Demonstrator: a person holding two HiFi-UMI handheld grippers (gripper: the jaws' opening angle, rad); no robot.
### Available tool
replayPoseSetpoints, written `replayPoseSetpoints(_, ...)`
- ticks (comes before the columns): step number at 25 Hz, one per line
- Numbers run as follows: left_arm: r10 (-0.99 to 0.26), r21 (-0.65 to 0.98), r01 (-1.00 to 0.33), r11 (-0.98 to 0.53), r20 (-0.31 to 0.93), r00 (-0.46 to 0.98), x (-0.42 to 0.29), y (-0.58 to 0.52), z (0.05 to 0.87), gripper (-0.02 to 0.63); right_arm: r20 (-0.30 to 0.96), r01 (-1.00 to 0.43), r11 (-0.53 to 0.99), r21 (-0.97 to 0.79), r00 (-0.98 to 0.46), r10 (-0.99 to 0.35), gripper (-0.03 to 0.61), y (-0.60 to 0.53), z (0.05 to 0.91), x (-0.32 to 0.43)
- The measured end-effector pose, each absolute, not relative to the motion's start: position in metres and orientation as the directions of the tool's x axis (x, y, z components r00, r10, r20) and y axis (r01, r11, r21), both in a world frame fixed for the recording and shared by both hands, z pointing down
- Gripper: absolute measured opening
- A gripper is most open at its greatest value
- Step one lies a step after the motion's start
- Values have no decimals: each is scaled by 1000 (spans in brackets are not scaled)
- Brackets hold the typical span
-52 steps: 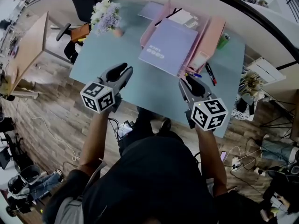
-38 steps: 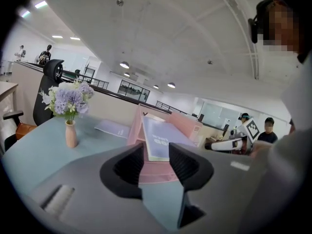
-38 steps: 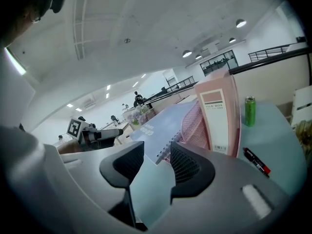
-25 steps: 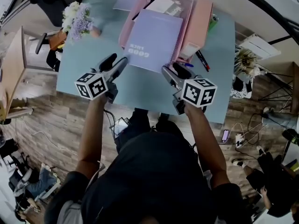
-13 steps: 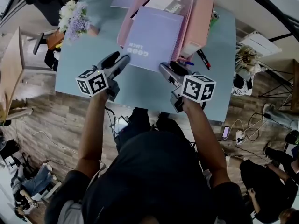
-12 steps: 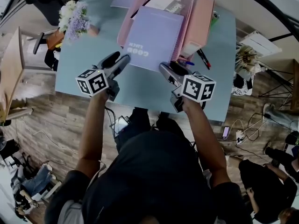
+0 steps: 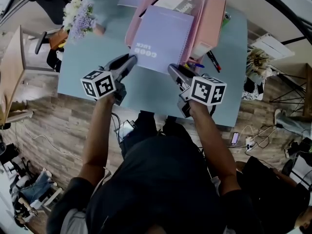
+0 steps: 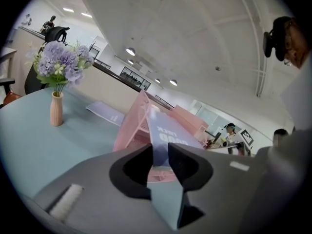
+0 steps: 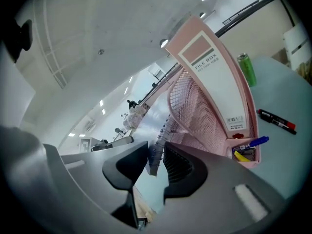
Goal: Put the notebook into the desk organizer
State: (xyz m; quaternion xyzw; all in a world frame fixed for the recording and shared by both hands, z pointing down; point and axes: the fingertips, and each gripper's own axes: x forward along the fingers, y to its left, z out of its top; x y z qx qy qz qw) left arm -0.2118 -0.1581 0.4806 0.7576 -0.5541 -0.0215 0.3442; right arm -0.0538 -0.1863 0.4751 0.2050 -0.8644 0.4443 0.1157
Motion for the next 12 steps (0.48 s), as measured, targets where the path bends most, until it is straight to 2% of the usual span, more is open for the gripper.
replayPoseSetpoints(12, -886, 459, -876, -148, 333, 323, -210, -137, 454, 158, 361, -444, 626, -642, -894, -264, 94, -173, 442, -54)
